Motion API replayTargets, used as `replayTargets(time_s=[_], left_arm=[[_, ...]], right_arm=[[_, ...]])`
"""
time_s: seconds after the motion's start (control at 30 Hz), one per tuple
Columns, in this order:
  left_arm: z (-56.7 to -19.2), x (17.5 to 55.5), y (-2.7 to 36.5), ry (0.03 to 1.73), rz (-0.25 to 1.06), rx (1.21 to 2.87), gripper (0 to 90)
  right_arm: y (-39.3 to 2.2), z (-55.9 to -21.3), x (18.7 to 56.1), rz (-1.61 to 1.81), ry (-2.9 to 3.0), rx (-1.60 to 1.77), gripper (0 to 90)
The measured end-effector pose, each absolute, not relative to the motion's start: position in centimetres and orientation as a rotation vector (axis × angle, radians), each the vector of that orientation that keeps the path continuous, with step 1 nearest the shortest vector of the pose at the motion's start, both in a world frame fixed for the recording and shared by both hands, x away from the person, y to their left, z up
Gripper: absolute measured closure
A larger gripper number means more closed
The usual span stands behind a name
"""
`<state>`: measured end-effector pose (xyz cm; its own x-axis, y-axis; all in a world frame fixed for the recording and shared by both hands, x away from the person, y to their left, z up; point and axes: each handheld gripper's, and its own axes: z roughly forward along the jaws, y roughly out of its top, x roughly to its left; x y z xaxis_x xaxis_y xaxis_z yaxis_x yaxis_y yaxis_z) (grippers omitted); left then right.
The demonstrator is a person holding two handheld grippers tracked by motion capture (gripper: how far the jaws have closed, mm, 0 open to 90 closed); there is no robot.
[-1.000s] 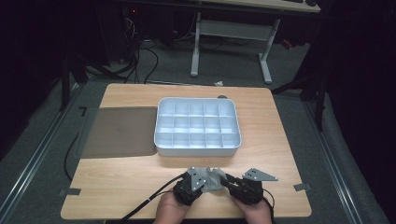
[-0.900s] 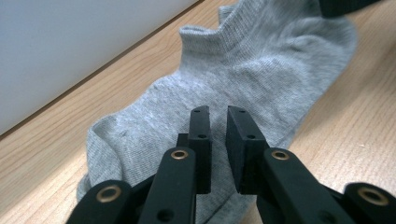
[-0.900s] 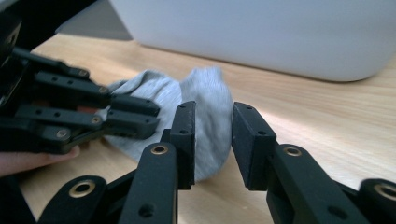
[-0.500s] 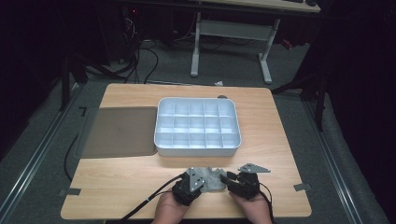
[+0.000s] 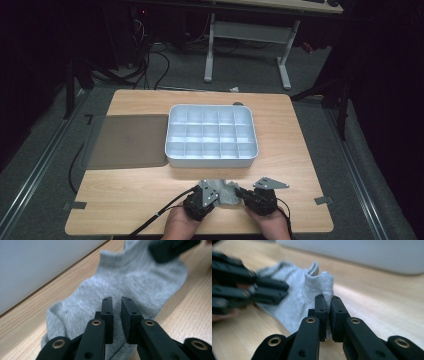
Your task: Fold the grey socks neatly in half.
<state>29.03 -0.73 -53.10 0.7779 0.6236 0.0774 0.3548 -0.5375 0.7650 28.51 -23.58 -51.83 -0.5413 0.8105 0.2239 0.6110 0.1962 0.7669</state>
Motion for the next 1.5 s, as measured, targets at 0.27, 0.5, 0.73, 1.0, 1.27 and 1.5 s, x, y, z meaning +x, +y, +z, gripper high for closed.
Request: replayTargets(time_s=[0.27,0.5,0.73,1.0,1.27,1.5], left_arm=[[-53.0,29.0,-0.9,0.731,0.451,2.194,80.8],[-52.0,29.0,-0.8,0.752,0.423,2.178,78.5],[-51.6,30.1,-1.9,0.776,0.418,2.187,83.1],[-52.4,30.0,-3.4,0.787,0.459,2.237,84.8],[-52.5,29.5,-4.5,0.738,0.533,2.261,84.7],[-51.3,29.7,-1.8,0.778,0.446,2.15,73.8]], right_arm=[[-23.3,-50.3,27.3,1.341,2.211,1.295,86.6],[-23.2,-50.8,27.5,1.301,2.223,1.301,86.5],[-23.2,-51.0,27.4,1.303,2.231,1.301,86.5],[-23.4,-50.8,27.6,1.357,2.229,1.334,86.4],[-23.4,-49.6,28.2,1.356,2.225,1.335,86.3],[-23.4,-49.5,28.3,1.295,2.224,1.347,86.3]])
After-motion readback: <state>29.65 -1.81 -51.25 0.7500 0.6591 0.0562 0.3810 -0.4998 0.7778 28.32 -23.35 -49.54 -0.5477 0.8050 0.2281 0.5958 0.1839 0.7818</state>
